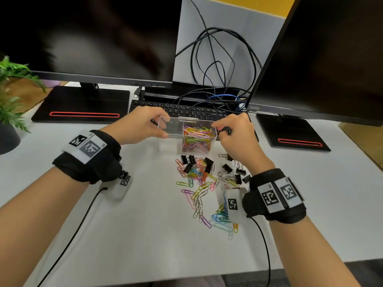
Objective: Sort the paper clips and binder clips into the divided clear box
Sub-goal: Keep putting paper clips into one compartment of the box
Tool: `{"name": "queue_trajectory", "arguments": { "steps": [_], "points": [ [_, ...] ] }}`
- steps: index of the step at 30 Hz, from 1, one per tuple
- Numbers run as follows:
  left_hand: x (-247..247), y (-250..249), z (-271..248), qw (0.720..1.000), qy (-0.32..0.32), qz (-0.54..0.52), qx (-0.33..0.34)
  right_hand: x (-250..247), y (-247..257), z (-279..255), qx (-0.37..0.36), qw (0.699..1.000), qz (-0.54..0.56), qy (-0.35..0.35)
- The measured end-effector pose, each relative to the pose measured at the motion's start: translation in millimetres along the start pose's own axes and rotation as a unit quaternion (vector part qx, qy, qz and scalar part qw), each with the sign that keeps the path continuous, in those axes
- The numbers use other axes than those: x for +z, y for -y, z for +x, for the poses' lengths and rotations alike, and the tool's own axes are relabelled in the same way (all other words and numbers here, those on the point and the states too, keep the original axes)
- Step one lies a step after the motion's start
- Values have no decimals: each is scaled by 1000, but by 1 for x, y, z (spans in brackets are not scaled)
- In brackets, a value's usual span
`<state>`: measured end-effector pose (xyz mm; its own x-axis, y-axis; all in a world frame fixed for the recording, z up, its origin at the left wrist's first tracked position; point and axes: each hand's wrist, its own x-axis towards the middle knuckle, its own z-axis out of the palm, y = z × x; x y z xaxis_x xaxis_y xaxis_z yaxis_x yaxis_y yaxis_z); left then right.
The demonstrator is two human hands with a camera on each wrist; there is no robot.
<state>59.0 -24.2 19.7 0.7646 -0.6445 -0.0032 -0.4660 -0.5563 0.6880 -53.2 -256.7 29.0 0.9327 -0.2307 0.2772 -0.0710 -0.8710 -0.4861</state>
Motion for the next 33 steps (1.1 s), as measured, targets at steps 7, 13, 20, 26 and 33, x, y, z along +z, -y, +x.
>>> {"name": "queue_trajectory", "arguments": {
  "steps": [7, 13, 20, 26, 33],
  "points": [
    [5, 3, -1, 1000, -3, -1, -16, -4, -11, -4, 10, 1000, 19, -10],
    [7, 1, 0, 1000, -7, -12, -7, -15, -33, -10, 56, 997, 46, -32],
    [6, -1, 2, 1000, -6, 5, -29, -23, -63, -19, 88, 993, 53, -57],
    [5, -2, 3, 999, -7, 6, -37, -26, -69, -20, 84, 994, 51, -57],
    [7, -2, 3, 999, -11, 8, -40, -29, -81, -21, 123, 991, 35, -48]
  ]
}}
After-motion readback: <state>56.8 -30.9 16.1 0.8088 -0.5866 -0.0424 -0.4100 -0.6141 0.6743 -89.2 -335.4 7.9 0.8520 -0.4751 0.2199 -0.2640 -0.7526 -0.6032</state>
